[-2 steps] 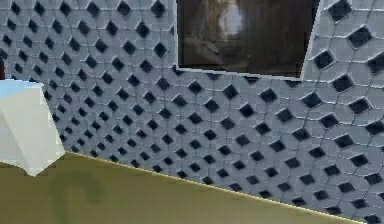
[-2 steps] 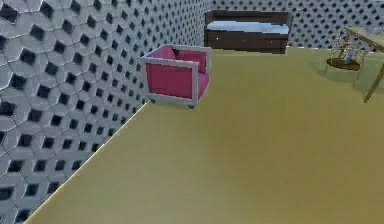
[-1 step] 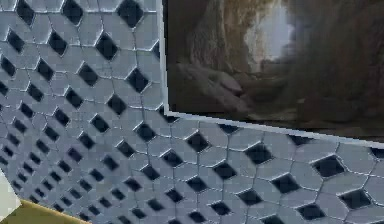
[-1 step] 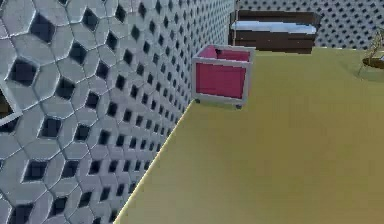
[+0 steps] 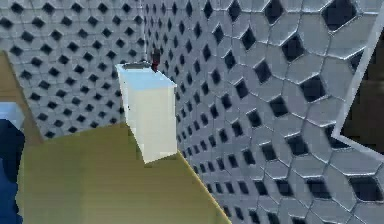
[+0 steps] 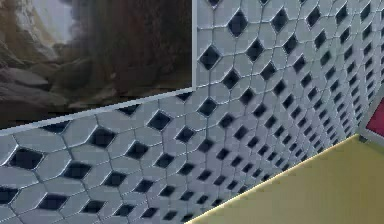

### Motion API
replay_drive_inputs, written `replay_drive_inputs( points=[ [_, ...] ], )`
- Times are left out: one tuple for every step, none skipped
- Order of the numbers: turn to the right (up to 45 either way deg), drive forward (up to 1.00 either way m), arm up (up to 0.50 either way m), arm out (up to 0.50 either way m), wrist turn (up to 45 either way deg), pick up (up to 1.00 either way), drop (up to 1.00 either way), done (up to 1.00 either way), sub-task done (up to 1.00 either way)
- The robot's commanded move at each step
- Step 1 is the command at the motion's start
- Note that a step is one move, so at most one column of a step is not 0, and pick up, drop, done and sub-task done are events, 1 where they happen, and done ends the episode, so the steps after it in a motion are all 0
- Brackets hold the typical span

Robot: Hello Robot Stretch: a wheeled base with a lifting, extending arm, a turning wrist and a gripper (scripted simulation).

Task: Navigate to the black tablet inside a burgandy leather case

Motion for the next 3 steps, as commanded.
replay_drive_inputs(
  points=[
    [-15.0, 0.00, 0.00, 0.00, 0.0, 0.00, 0.00, 0.00, 0.00],
    [0.0, 1.00, 0.00, 0.00, 0.0, 0.00, 0.00, 0.00, 0.00],
    [-18.0, 0.00, 0.00, 0.00, 0.0, 0.00, 0.00, 0.00, 0.00]
  ],
)
